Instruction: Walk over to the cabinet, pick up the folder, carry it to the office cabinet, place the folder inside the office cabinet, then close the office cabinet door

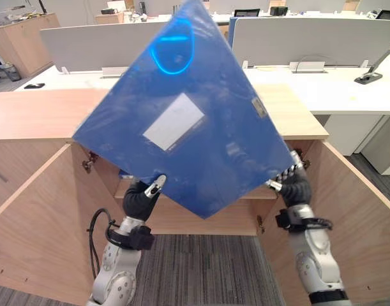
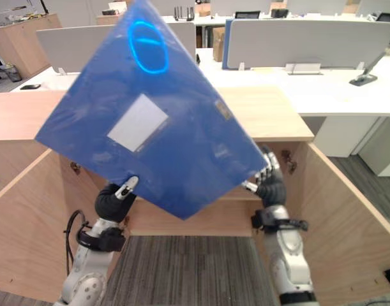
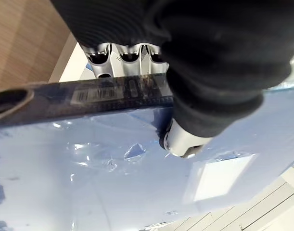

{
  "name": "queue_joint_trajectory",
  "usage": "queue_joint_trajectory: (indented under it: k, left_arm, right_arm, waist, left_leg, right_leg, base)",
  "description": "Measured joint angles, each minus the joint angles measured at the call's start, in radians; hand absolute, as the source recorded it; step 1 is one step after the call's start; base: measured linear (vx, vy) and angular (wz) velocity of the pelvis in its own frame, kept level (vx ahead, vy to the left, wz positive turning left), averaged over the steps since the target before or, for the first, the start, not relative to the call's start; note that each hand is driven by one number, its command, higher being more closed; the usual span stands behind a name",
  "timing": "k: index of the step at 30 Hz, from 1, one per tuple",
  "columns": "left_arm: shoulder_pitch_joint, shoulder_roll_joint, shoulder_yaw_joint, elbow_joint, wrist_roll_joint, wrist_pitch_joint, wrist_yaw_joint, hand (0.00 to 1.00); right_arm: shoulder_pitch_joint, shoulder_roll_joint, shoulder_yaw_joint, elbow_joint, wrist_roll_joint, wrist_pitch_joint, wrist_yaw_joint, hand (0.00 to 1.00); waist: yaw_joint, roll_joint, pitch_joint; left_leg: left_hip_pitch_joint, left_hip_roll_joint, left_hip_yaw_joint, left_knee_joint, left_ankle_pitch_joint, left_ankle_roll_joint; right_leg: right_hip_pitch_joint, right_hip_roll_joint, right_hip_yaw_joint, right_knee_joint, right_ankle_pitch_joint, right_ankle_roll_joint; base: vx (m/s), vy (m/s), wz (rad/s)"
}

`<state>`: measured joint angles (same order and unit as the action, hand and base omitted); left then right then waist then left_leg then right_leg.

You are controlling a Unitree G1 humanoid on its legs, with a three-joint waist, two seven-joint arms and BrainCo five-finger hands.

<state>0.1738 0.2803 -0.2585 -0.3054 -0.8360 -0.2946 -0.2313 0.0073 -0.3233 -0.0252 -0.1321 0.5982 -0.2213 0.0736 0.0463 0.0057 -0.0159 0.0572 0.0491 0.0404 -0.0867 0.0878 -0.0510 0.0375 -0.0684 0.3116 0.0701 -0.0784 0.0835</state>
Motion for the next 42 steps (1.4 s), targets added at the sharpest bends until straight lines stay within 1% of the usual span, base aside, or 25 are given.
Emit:
queue_joint_trajectory:
  k: [1, 4, 6, 8, 11, 13, 16, 19, 25, 27, 29, 31, 35, 39, 42]
  left_arm:
    - [0.002, 0.000, 0.002, 0.001, -0.004, 0.000, -0.008, 1.00]
    - [0.007, 0.000, 0.003, 0.001, -0.004, -0.001, -0.019, 1.00]
    - [0.009, 0.000, 0.006, 0.004, -0.003, -0.001, -0.021, 1.00]
    - [0.010, 0.000, 0.012, 0.013, -0.002, -0.001, -0.023, 1.00]
    - [0.011, -0.003, 0.013, 0.024, -0.001, 0.000, -0.025, 1.00]
    - [0.017, -0.010, 0.027, 0.024, 0.010, 0.001, -0.025, 1.00]
    - [0.025, -0.018, 0.039, 0.025, 0.032, 0.002, -0.025, 1.00]
    - [0.032, -0.023, 0.048, 0.035, 0.053, 0.003, -0.026, 1.00]
    - [0.032, -0.037, 0.058, 0.058, 0.082, 0.005, -0.027, 1.00]
    - [0.033, -0.037, 0.065, 0.065, 0.096, 0.006, -0.028, 1.00]
    - [0.033, -0.037, 0.071, 0.073, 0.106, 0.006, -0.029, 1.00]
    - [0.036, -0.037, 0.080, 0.080, 0.125, 0.007, -0.029, 1.00]
    - [0.046, -0.033, 0.111, 0.081, 0.160, 0.017, -0.029, 1.00]
    - [0.047, -0.031, 0.133, 0.081, 0.177, 0.020, -0.029, 1.00]
    - [0.047, -0.030, 0.154, 0.082, 0.199, 0.020, -0.028, 1.00]
  right_arm:
    - [-0.024, -0.016, -0.018, -0.022, -0.038, -0.002, -0.006, 0.00]
    - [-0.068, -0.036, -0.035, -0.041, -0.082, -0.008, -0.024, 0.00]
    - [-0.095, -0.045, -0.040, -0.054, -0.164, -0.008, -0.053, 0.00]
    - [-0.111, -0.064, -0.055, -0.082, -0.317, -0.008, -0.085, 0.00]
    - [-0.135, -0.069, -0.064, -0.085, -0.460, -0.008, -0.115, 0.00]
    - [-0.149, -0.072, -0.064, -0.097, -0.581, -0.008, -0.132, 0.00]
    - [-0.164, -0.085, -0.064, -0.100, -0.680, -0.005, -0.145, 0.00]
    - [-0.167, -0.094, -0.065, -0.099, -0.743, 0.002, -0.155, 0.00]
    - [-0.167, -0.098, -0.070, -0.072, -0.773, 0.005, -0.153, 0.00]
    - [-0.168, -0.099, -0.071, -0.050, -0.750, 0.005, -0.147, 0.00]
    - [-0.170, -0.104, -0.071, -0.020, -0.695, 0.004, -0.137, 0.00]
    - [-0.173, -0.115, -0.072, 0.008, -0.662, 0.004, -0.133, 0.00]
    - [-0.188, -0.149, -0.076, 0.041, -0.656, 0.004, -0.123, 0.00]
    - [-0.193, -0.173, -0.105, 0.057, -0.652, 0.004, -0.096, 0.00]
    - [-0.194, -0.213, -0.104, 0.085, -0.607, 0.003, -0.064, 0.00]
  waist:
    - [0.000, -0.002, -0.001]
    - [0.001, -0.007, -0.005]
    - [0.002, -0.011, -0.008]
    - [0.006, -0.015, -0.008]
    - [0.005, -0.017, -0.010]
    - [0.005, -0.019, -0.011]
    - [0.006, -0.022, -0.012]
    - [0.006, -0.022, -0.012]
    - [0.005, -0.023, -0.012]
    - [0.005, -0.023, -0.011]
    - [0.005, -0.024, -0.011]
    - [0.006, -0.025, -0.011]
    - [0.005, -0.026, -0.009]
    - [0.007, -0.030, -0.007]
    - [0.007, -0.031, -0.007]
  left_leg:
    - [0.000, 0.000, -0.001, 0.000, 0.002, 0.000]
    - [0.000, 0.000, -0.001, 0.000, 0.004, 0.000]
    - [-0.001, 0.000, -0.001, -0.001, 0.006, 0.001]
    - [-0.002, -0.001, -0.001, -0.004, 0.008, 0.002]
    - [-0.002, -0.001, -0.001, -0.004, 0.009, 0.002]
    - [-0.003, -0.001, -0.001, -0.004, 0.009, 0.002]
    - [-0.004, -0.002, -0.001, -0.001, 0.009, 0.002]
    - [-0.005, -0.004, -0.001, -0.001, 0.010, 0.003]
    - [-0.005, -0.006, -0.002, -0.005, 0.011, 0.004]
    - [-0.005, -0.006, -0.003, -0.005, 0.012, 0.004]
    - [-0.006, -0.007, -0.004, -0.005, 0.013, 0.005]
    - [-0.006, -0.007, -0.004, -0.005, 0.014, 0.005]
    - [-0.007, -0.007, -0.005, -0.005, 0.014, 0.004]
    - [-0.008, -0.007, -0.006, -0.005, 0.015, 0.005]
    - [-0.008, -0.007, -0.006, -0.005, 0.015, 0.005]
  right_leg:
    - [-0.001, 0.000, -0.001, 0.002, 0.000, 0.000]
    - [-0.002, 0.001, -0.001, 0.004, 0.000, 0.000]
    - [-0.004, 0.001, -0.001, 0.003, 0.000, 0.001]
    - [-0.005, 0.000, -0.001, 0.003, -0.001, 0.001]
    - [-0.005, 0.000, -0.001, 0.003, -0.001, 0.001]
    - [-0.006, 0.000, -0.001, 0.002, 0.000, 0.001]
    - [-0.005, -0.001, -0.001, 0.000, 0.001, 0.002]
    - [-0.005, -0.003, -0.001, -0.001, 0.001, 0.003]
    - [-0.005, -0.005, -0.001, -0.002, 0.001, 0.004]
    - [-0.005, -0.005, -0.002, -0.001, 0.001, 0.004]
    - [-0.005, -0.006, -0.003, -0.002, 0.001, 0.004]
    - [-0.005, -0.006, -0.004, -0.002, 0.002, 0.004]
    - [-0.005, -0.006, -0.005, -0.002, 0.002, 0.005]
    - [-0.005, -0.007, -0.006, -0.003, 0.002, 0.005]
    - [-0.005, -0.007, -0.006, -0.003, 0.002, 0.005]
  base:
    - [-0.04, 0.034, 0.03]
    - [-0.04, 0.032, 0.00]
    - [-0.04, 0.036, 0.00]
    - [-0.04, 0.036, 0.00]
    - [0.00, 0.000, 0.00]
    - [-0.01, 0.019, 0.00]
    - [0.00, 0.022, 0.00]
    - [-0.01, 0.036, 0.00]
    - [-0.01, 0.011, 0.00]
    - [0.00, 0.000, 0.00]
    - [0.00, 0.000, 0.00]
    - [0.00, 0.000, 0.00]
    - [0.00, 0.000, 0.00]
    - [0.00, 0.000, 0.00]
    - [0.00, 0.000, 0.00]
